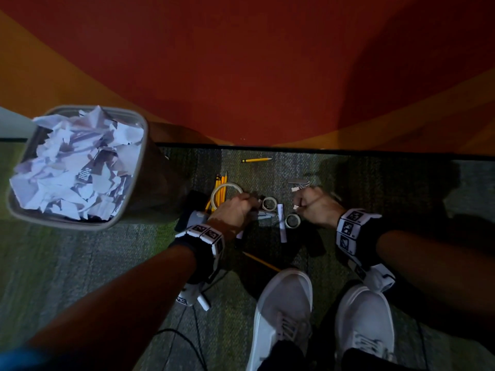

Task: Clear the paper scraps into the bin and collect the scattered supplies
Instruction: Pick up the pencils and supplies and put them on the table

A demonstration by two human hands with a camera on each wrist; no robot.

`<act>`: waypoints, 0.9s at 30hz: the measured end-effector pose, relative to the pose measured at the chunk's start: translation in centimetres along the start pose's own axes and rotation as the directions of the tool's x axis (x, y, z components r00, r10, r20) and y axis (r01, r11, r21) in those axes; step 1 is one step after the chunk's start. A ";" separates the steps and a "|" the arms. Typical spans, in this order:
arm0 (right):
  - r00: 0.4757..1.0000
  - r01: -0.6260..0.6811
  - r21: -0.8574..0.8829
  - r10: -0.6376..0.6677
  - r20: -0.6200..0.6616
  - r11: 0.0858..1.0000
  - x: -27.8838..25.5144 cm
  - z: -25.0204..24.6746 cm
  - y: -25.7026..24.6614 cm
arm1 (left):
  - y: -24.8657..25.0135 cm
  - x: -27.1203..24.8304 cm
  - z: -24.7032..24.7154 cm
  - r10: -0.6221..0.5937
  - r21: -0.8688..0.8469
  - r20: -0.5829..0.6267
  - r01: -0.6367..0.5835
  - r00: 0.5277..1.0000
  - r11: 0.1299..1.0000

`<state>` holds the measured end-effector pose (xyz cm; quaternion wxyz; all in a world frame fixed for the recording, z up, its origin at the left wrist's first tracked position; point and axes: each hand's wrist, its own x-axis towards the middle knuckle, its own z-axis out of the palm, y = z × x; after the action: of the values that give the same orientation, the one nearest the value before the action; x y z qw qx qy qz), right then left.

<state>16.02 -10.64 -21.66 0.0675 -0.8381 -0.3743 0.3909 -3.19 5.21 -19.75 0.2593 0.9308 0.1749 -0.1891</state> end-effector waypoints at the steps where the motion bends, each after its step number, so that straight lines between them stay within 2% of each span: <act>1: 1.000 -0.003 0.001 0.003 -0.002 1.000 0.0 0.1 0.1 | 0.2 0.1 0.0 -0.016 0.006 -0.012 0.016 1.000 1.000; 9: 0.998 0.060 0.007 -0.060 -0.015 0.998 -0.2 0.2 0.9 | 2.2 1.0 1.4 -0.054 0.125 -0.018 0.056 0.998 0.991; 17: 0.997 0.061 0.043 -0.059 -0.049 0.997 -0.4 0.5 1.9 | 1.6 0.0 1.5 -0.057 -0.058 -0.081 0.053 0.995 0.997; 23: 0.990 0.116 -0.159 -0.127 -0.060 0.980 -0.6 0.7 1.3 | 1.2 -1.1 2.1 -0.093 -0.112 -0.118 0.080 0.989 0.990; 27: 0.985 0.159 -0.202 -0.170 -0.037 0.966 -1.0 0.5 1.0 | 1.2 -1.6 2.3 -0.111 -0.173 -0.205 0.075 0.972 0.982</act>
<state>15.85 -12.14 -21.81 0.0257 -0.8169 -0.4778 0.3220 -4.69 2.57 -20.39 0.3058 0.9119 0.2603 -0.0848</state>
